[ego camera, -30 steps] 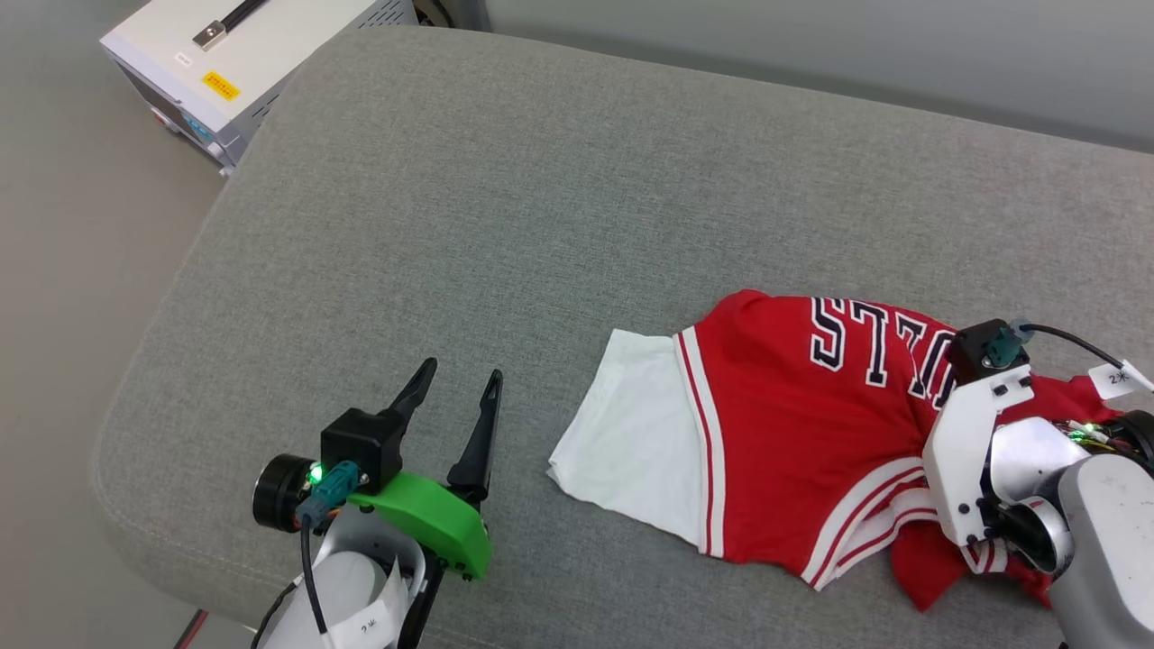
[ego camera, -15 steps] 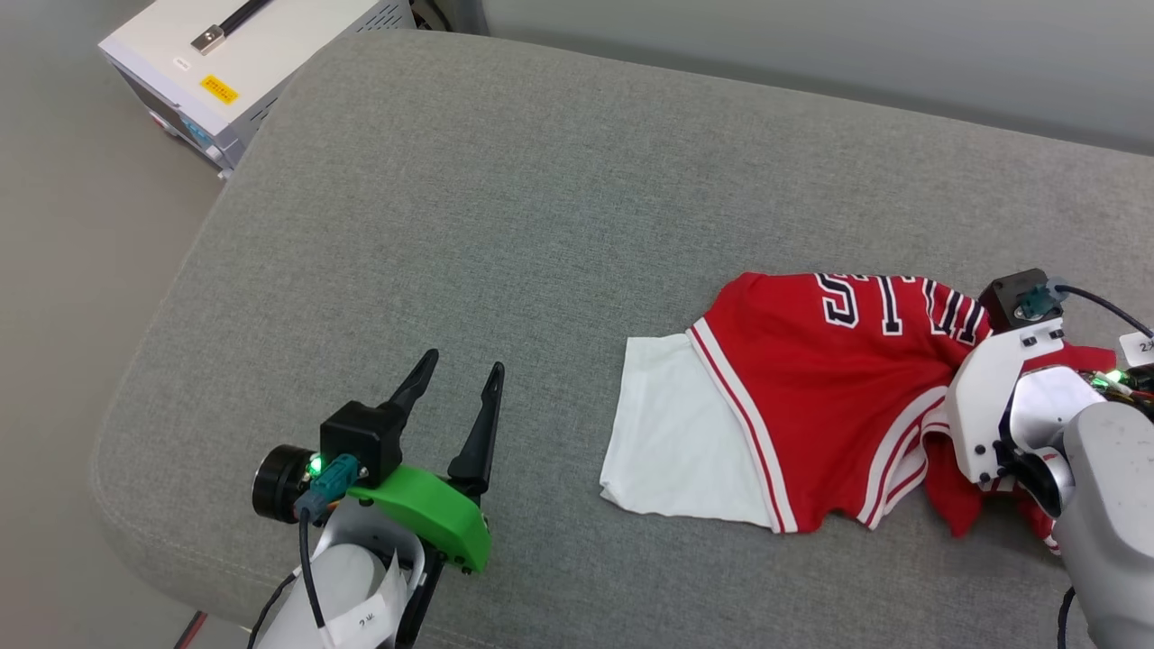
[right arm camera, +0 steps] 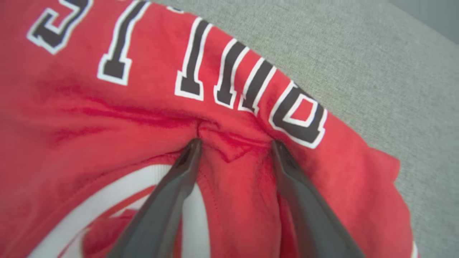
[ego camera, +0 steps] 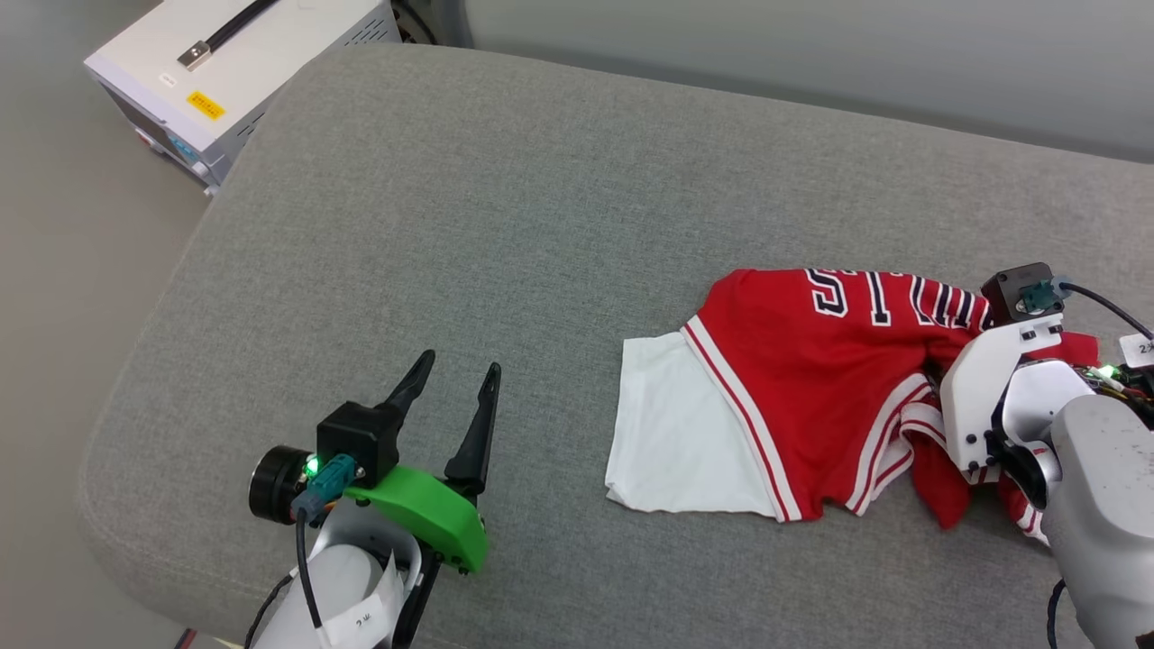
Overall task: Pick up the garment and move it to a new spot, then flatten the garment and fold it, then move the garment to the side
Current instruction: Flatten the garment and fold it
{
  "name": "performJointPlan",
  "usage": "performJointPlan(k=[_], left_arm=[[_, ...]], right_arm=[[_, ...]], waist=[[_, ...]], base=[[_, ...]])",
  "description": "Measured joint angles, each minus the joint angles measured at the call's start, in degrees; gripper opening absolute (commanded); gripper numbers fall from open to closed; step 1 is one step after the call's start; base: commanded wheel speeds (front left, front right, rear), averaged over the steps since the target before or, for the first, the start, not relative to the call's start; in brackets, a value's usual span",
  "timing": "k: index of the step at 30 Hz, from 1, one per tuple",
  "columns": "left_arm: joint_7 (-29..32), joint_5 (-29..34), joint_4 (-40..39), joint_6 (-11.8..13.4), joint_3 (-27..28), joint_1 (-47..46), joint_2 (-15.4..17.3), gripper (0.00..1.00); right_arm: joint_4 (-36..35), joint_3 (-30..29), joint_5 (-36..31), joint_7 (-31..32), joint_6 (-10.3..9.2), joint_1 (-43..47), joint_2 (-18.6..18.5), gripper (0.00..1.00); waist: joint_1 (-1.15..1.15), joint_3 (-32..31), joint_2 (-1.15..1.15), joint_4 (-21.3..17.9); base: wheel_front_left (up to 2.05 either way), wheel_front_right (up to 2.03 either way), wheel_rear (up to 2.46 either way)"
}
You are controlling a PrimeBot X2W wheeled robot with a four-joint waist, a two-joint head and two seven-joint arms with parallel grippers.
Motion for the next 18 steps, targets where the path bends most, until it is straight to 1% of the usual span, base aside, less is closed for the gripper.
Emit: performJointPlan(k=[3,6,9,12,14,18], left_arm=[[-0.2,0.0,0.2,0.1,0.0,0.1,0.2,1.0],[-0.6,-0.3,0.1,0.5,0.2,0.3,0.3,1.0],[-1.1,-1.0,-0.1,1.0,0.7,1.1,0.4,1.0],[-2.1,-1.3,-0.8,1.6,1.4,1.9,0.4,1.0],[-2.6,-1.4,-1.4,2.0,2.0,2.3,0.4,1.0],[-3.1,-1.4,-2.6,2.0,2.8,3.1,0.4,1.0]], right_arm=[[-1.3,0.2,1.3,-2.4,0.02,0.6,0.1,1.0],[-4.7,0.2,3.0,-5.4,0.02,1.8,-0.3,1.0],[-9.5,-0.2,4.0,-9.5,0.02,3.6,-1.2,1.0],[-14.9,-2.0,4.1,-15.0,0.02,5.4,-1.9,1.0],[-18.3,-3.5,4.4,-17.7,0.02,7.2,-1.7,1.0],[-24.6,-5.8,5.0,-20.8,0.02,12.0,-0.8,1.0]], waist=[[0.0,-1.2,0.0,-0.8],[0.0,-2.7,0.0,-1.8],[0.0,-4.2,0.0,-3.0],[0.0,-5.5,0.0,-4.5],[0.0,-6.2,0.0,-5.7],[-0.01,-7.4,0.0,-7.9]], base=[[0.0,0.0,0.0],[0.0,0.0,0.0],[0.0,0.0,0.0],[0.0,0.0,0.0],[0.0,0.0,0.0],[0.0,0.0,0.0]])
